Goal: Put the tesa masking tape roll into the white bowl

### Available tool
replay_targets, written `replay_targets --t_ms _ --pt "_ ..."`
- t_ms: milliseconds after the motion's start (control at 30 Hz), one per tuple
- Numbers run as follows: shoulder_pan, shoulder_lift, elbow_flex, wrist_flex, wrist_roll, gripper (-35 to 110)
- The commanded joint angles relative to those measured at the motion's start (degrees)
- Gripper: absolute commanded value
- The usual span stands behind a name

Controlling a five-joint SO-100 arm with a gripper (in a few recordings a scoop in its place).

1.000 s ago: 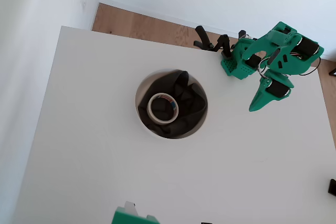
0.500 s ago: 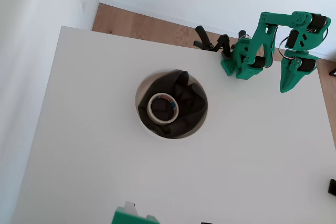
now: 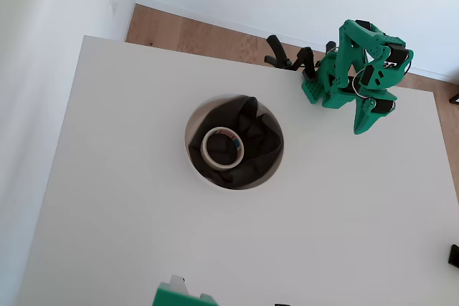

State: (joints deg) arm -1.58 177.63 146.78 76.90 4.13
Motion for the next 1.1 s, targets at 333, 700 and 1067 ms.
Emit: replay_targets --t_ms 333,700,1067 --pt "1.14 16.7 13.97 2.64 0.44 -8" --pt "-0.26 16.7 19.07 2.9 0.62 -8" --pt "0.18 16.7 19.07 2.9 -0.7 -8"
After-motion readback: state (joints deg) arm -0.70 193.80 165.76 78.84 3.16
